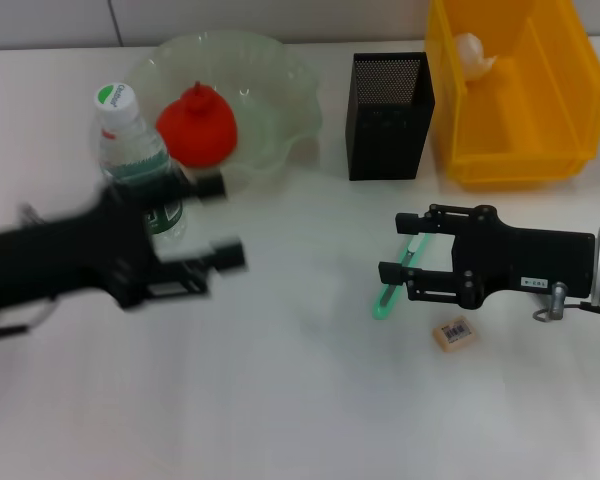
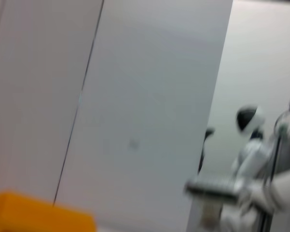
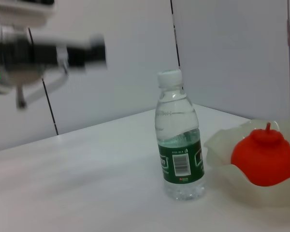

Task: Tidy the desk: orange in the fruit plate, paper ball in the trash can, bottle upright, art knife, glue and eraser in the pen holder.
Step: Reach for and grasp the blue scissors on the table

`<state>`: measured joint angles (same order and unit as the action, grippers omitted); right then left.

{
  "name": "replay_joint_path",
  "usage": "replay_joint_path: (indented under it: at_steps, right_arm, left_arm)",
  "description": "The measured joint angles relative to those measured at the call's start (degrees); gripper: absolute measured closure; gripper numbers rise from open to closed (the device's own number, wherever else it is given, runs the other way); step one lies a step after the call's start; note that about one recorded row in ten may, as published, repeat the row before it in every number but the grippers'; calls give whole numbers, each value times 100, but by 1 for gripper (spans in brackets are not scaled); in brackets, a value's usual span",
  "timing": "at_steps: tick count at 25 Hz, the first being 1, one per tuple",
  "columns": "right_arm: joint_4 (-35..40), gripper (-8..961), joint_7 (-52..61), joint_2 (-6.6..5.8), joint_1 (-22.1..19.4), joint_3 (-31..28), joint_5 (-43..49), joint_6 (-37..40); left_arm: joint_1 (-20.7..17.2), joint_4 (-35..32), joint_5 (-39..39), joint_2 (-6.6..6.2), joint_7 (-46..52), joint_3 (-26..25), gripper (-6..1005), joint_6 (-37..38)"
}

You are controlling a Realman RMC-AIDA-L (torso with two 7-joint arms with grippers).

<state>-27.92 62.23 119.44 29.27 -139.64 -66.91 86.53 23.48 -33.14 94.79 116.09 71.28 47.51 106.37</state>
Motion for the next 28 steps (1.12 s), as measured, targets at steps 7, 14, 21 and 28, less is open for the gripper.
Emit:
replay_joint_path:
  at_steps: [7,14,21,28]
  right_arm:
    - [-4,268,172,-11,103,-2,0,23]
    - [-367,268,879,-30,253,40,1,221]
    - [-1826,268,2848,-80,370,404,70,826]
    - [-3481,268,5399,-249,659,1575,946,1126]
  left_arm:
    - [26,481,895,196,-1023,16,167,-984]
    - [83,1285,995,224,-1942,23,172,-1649]
    - [156,1448,1010,233,-2078,30,177,-1695]
    - [199,1451,1018,244,-2147,177,180,-1684]
